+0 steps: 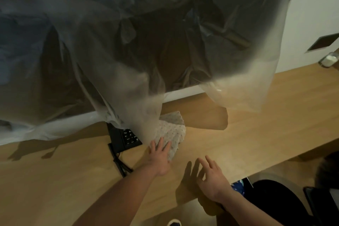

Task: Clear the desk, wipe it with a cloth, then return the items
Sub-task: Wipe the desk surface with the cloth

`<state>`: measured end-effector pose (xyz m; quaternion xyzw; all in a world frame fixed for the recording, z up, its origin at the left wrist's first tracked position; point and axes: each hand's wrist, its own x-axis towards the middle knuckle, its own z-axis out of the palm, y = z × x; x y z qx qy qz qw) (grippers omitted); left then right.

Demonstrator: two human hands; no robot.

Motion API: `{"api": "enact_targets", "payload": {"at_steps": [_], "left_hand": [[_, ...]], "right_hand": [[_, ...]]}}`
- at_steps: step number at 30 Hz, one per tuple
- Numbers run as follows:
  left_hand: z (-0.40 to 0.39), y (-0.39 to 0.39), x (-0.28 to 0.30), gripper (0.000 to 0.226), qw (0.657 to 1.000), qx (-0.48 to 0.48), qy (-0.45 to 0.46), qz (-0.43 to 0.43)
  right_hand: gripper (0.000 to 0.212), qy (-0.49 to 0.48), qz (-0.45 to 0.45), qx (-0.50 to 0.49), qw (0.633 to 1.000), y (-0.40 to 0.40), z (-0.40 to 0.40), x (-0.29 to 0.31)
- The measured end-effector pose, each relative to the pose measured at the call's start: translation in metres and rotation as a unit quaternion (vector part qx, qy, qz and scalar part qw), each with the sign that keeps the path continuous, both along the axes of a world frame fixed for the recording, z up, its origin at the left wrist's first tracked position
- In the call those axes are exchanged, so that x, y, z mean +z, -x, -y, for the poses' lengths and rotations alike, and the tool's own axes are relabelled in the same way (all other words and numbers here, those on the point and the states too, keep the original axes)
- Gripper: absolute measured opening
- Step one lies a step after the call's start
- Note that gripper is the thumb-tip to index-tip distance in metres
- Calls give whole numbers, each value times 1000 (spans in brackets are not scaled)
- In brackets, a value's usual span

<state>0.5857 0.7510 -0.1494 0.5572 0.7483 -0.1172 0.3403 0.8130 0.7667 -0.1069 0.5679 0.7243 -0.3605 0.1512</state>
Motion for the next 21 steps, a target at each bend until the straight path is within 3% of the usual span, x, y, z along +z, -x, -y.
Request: {"api": "enact_targets", "payload": {"at_steps": [5,11,16,21], "left_hand": [[-9,-3,-9,80,1000,1,6,1],[-26,-9,12,105,997,59,-8,46],[28,-19,4,117,995,52,-81,27],[105,-30,-18,112,999,7,-45,-7]], "right_hand": [[74,9,43,27,999,-7,-6,-22],[75,45,59,55,996,-6,-4,-42],[84,37,69,78,994,-7,9,-45],[90,29,107,102,989,-29,32,-39]]}}
